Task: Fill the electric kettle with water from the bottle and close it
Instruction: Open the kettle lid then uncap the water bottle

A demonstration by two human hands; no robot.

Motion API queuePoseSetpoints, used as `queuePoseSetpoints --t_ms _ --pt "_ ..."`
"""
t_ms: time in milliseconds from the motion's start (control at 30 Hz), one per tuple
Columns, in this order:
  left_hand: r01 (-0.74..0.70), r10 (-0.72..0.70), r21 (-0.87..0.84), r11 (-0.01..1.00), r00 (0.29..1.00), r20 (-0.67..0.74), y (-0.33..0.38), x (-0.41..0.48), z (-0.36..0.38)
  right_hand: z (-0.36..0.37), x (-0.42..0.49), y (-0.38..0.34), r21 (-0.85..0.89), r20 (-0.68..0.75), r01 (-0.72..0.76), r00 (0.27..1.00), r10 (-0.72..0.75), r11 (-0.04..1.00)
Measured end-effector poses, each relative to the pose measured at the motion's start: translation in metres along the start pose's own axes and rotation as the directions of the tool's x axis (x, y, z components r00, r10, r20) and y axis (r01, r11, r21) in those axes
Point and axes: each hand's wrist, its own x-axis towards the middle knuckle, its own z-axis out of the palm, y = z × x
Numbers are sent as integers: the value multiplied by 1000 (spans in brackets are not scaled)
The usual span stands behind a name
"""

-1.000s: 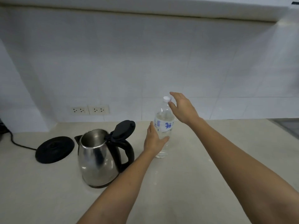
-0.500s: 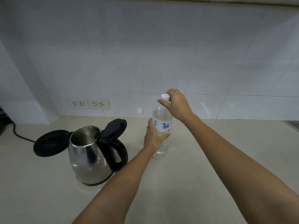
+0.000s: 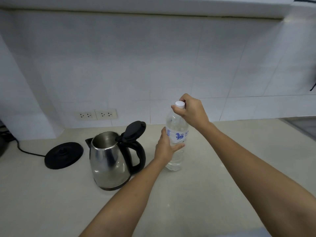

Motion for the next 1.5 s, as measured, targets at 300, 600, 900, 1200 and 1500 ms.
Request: queuePoseSetpoints --t_ms 300,600,900,1200,1500 --pt "-62 77 -87 994 979 186 -10 -105 -70 5 -96 -85 -32 -101 -68 993 64 997" --pt "-54 56 -21 998 991 120 -45 -174 -180 71 -139 -181 97 -14 -48 999 49 994" --pt "89 -83 66 994 993 -89 -90 -215 -285 155 -149 -269 167 153 109 979 -135 980" --pt "173 -145 85 981 952 -270 -117 -237 -327 207 -153 -312 220 240 130 954 -182 967" --pt "257 -281 -117 959 823 -494 -115 -234 -290 188 -128 -323 -1 413 151 900 -137 989"
